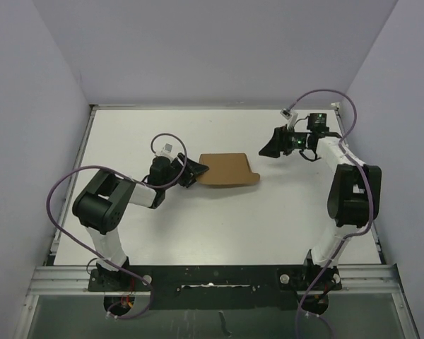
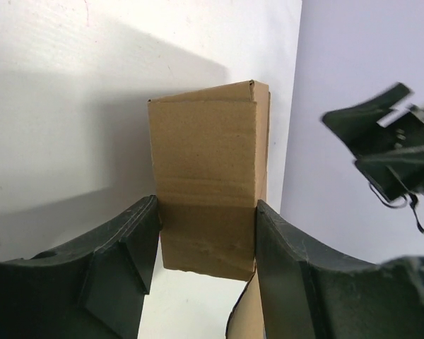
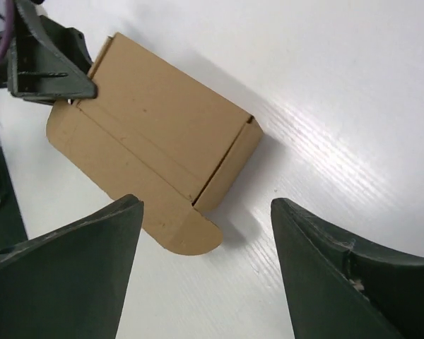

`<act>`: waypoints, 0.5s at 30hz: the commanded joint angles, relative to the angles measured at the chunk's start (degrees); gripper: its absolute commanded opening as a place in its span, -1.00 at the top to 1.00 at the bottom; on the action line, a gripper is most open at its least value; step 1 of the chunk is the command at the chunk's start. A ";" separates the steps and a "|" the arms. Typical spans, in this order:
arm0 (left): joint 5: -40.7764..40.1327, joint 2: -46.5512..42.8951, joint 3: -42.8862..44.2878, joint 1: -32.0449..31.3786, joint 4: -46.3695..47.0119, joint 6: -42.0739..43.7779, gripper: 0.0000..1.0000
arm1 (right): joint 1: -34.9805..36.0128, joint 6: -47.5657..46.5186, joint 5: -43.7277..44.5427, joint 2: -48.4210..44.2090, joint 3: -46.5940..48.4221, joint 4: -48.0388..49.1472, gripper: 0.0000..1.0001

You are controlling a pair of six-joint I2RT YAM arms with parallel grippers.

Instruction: Fold the paper box

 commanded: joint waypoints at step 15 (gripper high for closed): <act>-3.39 -19.63 -0.56 0.02 -20.08 -11.93 0.23 | 22.15 -54.03 13.45 -35.02 -28.63 17.13 -0.96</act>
